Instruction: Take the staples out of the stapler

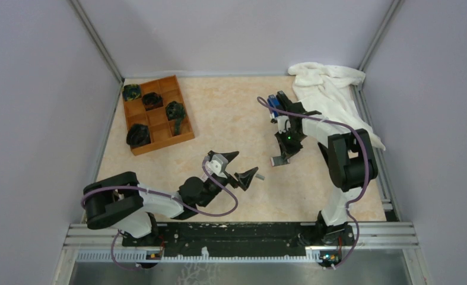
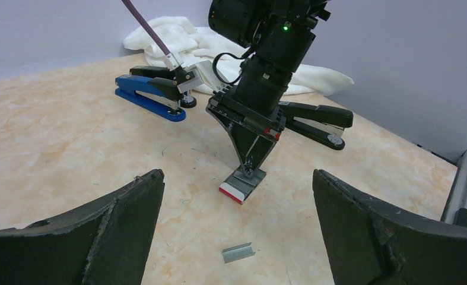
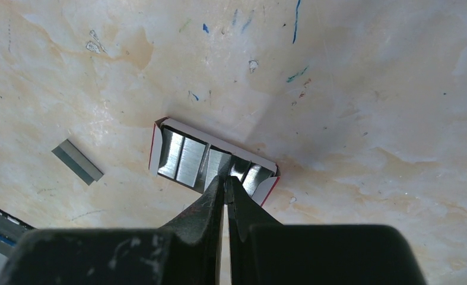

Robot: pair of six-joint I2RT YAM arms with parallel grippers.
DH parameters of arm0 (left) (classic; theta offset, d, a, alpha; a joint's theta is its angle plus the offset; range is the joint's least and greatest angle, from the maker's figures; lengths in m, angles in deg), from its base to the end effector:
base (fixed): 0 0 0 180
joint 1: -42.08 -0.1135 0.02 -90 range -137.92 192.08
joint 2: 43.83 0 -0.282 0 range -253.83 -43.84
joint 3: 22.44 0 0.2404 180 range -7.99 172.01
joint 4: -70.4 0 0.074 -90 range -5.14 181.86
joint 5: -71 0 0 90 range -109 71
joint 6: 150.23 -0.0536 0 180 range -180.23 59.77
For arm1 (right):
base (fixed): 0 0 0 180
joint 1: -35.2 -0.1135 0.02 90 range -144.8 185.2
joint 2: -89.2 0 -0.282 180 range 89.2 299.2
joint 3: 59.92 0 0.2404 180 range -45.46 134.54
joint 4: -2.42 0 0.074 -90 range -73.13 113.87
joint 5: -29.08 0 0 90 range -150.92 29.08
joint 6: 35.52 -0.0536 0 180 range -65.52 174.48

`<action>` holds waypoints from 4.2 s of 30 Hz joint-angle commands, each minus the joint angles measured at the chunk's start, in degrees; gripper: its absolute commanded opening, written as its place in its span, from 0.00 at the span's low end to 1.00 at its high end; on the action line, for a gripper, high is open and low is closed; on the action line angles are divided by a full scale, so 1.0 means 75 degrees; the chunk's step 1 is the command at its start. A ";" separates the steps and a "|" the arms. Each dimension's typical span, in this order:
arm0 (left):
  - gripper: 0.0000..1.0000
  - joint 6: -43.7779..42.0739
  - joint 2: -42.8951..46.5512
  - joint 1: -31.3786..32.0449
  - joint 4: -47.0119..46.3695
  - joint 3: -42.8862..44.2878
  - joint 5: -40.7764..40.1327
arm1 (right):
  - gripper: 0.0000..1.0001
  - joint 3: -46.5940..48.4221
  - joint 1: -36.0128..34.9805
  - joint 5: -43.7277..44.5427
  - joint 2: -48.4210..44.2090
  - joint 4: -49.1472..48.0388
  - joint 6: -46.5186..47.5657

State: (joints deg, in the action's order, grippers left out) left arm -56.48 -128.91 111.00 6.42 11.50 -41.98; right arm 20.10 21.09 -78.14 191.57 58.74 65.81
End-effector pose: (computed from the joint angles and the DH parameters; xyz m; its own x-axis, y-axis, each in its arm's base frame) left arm 0.1155 -0.2415 0.2347 0.0325 -0.2518 -0.9672 0.7258 0.6713 -0.1503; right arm 0.3136 0.0952 0.1748 -0.8756 -0.4136 -0.2497 -0.4704 0.8474 0.2460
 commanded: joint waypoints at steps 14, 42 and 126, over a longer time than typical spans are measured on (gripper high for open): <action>0.99 -0.0067 -0.0057 0.0052 -0.0112 0.0191 -0.0070 | 0.15 0.0071 0.0091 -0.0617 -0.0262 0.0124 0.0123; 0.99 -0.0066 -0.0059 0.0056 -0.0183 0.0144 -0.0076 | 0.16 0.0030 0.0108 -0.0425 -0.0425 0.0100 0.0164; 0.83 -0.6380 -0.1893 -0.2806 0.8935 0.3856 0.9250 | 0.59 -0.1365 0.0094 -0.2219 -0.5548 -0.2006 0.2427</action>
State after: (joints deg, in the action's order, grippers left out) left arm -98.29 -141.22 90.17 70.73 37.16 24.79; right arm 8.82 21.55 -99.82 149.54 47.46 86.27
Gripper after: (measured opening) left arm 0.841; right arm 0.590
